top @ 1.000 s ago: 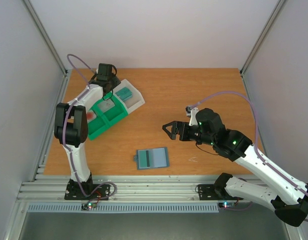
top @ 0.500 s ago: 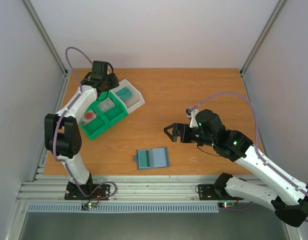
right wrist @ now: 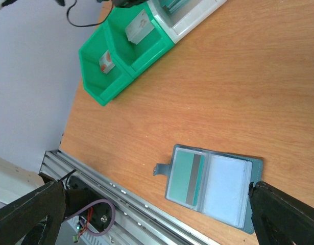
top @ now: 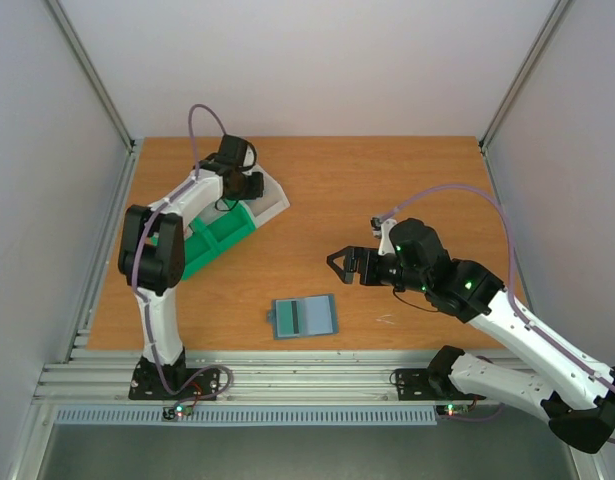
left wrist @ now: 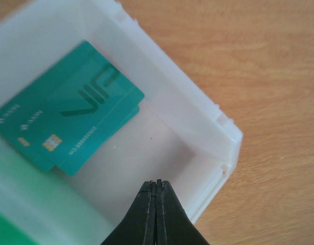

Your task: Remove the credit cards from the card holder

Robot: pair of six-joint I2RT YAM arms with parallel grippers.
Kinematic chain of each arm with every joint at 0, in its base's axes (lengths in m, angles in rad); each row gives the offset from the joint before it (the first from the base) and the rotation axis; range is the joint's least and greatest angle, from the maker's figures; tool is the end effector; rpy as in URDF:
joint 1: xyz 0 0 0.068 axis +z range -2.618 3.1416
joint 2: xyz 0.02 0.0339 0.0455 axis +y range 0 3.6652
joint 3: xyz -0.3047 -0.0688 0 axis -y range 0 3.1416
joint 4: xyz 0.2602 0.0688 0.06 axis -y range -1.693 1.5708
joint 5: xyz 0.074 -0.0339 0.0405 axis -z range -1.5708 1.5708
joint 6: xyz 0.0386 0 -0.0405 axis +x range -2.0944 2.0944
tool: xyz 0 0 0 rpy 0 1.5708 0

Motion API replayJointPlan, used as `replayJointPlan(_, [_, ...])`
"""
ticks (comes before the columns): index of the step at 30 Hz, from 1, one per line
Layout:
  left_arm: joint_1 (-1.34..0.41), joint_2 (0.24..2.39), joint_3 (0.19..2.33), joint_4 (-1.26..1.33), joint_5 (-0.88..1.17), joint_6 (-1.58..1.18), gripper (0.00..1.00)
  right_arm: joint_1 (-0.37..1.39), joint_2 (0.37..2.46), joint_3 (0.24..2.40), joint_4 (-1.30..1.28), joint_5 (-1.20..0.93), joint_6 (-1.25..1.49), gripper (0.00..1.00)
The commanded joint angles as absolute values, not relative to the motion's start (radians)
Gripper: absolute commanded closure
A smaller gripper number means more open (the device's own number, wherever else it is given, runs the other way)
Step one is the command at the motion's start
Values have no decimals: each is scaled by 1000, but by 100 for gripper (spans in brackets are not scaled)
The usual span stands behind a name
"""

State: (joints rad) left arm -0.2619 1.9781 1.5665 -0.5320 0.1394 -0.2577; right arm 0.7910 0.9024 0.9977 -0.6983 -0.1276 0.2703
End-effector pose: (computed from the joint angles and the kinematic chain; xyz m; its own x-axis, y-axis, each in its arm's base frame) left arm 0.4517 -0.1266 0.2533 -0.8417 -0.0357 -0.5388 0.1248 0.9580 -0.2584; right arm 0.1209 0.1293 0.3734 -0.5923 -0.2223 -0.7745 -0.6442 0.7080 0.2895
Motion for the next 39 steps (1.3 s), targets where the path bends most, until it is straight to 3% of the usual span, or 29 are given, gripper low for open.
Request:
replayJointPlan(1, [-268,2079,1668,-556,167,-209,100,787,912,1036,-699,-121,257,1])
replayJointPlan(13, [-306,2221,1843,-672,55,-78,100,787,929,1049,-718,-81,223,2])
replayJointPlan(39, [-326,2338,1997,-771,-114,102,99,785,943,1062,-746,-22,199,2])
